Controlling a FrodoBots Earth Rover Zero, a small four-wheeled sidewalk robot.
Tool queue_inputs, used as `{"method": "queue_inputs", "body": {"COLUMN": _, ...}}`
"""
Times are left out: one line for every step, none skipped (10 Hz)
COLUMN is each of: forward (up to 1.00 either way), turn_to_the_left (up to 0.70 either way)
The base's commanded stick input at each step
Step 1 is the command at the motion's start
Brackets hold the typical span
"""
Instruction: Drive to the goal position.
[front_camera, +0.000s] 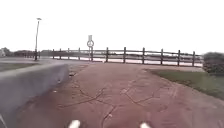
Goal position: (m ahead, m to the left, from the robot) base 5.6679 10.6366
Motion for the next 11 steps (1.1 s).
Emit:
{"method": "queue_inputs", "body": {"forward": 0.70, "turn_to_the_left": 0.14}}
{"method": "queue_inputs", "body": {"forward": 0.70, "turn_to_the_left": 0.07}}
{"method": "queue_inputs", "body": {"forward": 0.70, "turn_to_the_left": 0.07}}
{"method": "queue_inputs", "body": {"forward": 0.70, "turn_to_the_left": 0.07}}
{"method": "queue_inputs", "body": {"forward": 0.70, "turn_to_the_left": 0.07}}
{"method": "queue_inputs", "body": {"forward": 0.70, "turn_to_the_left": 0.07}}
{"method": "queue_inputs", "body": {"forward": 0.70, "turn_to_the_left": 0.07}}
{"method": "queue_inputs", "body": {"forward": 0.70, "turn_to_the_left": 0.07}}
{"method": "queue_inputs", "body": {"forward": 0.70, "turn_to_the_left": 0.07}}
{"method": "queue_inputs", "body": {"forward": 0.70, "turn_to_the_left": 0.07}}
{"method": "queue_inputs", "body": {"forward": 0.70, "turn_to_the_left": 0.07}}
